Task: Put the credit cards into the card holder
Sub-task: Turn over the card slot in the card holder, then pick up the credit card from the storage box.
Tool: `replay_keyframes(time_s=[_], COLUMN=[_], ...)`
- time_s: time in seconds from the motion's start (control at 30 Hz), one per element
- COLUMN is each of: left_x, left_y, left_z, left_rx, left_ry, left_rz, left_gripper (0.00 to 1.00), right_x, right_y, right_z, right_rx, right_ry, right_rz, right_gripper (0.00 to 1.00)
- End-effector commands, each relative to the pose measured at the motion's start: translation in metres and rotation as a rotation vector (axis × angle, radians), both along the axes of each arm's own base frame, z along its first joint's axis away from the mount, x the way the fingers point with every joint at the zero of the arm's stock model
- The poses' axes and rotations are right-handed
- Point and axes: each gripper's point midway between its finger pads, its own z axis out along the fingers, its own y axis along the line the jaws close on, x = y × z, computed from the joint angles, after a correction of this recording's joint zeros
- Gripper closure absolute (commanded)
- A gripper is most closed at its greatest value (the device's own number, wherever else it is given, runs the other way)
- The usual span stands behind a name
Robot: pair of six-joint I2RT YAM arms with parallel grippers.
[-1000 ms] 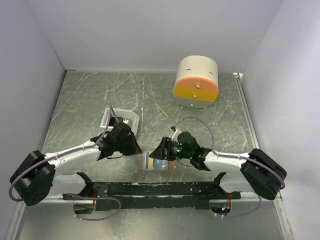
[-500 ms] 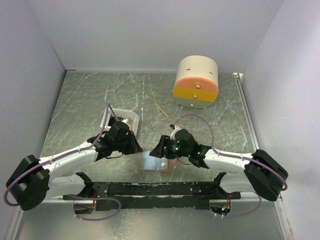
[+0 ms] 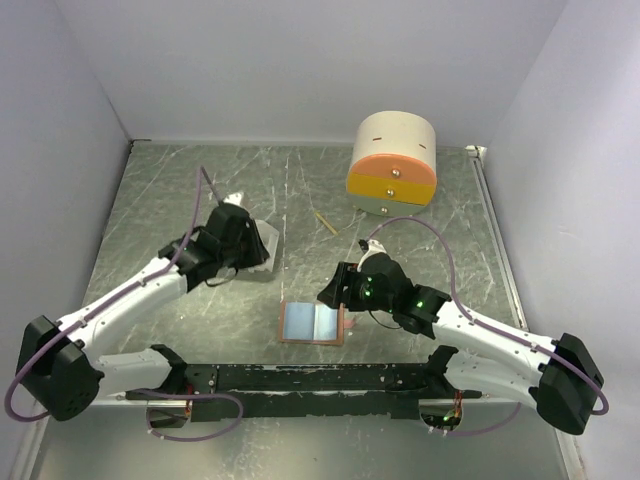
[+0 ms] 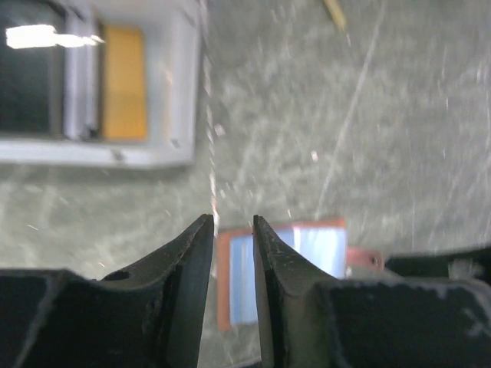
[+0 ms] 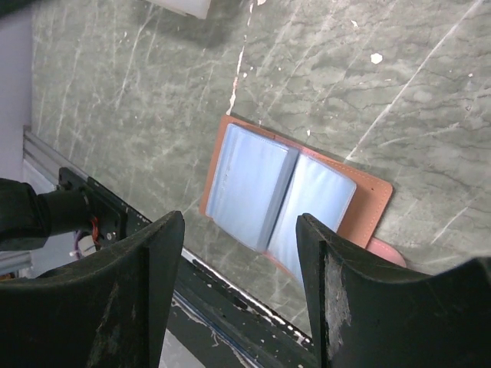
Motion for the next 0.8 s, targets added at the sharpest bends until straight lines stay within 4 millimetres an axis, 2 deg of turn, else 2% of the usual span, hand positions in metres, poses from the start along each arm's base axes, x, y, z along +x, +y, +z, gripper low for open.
replay_keyframes(time_s=[0.0,0.2,0.3,0.47,0.6,0.77], left_x=[0.047,0.099,0.114,0.128,0.137,0.138], left_y=[0.052,0.086,0.105,0.118,0.125,0.14], left_z=[0.023,0.028,0.012,-0.014,-0.03,-0.051], left_rx=[0.213,0.284,0.368,0.499,0.584,0.698], left_ry=[-0.089,-0.072,-0.029,0.003,0.03,0.106], left_rz=[0.098,0.135,0.161,0.11,0.088,0.095], left_gripper=[0.59,0.52,0.52,0.45,0.45,0.47], right_x=[0.001,0.001,0.001,-0.003,-0.004,-0.004], right_y=[-0.003,0.002,0.005,0.011,0.012,0.01], right_z=[0.004,0.013,0.018,0.021,0.02,0.021], right_rx=[-0.035,-0.002,0.011,0.039,0.054,0.049], right_ry=[-0.033,-0.081,-0.098,-0.107,-0.108,-0.118], right_rz=[0.023,0.059,0.077,0.112,0.12,0.117], right_gripper=[0.39,0.38,0.38,0.37,0.37,0.37])
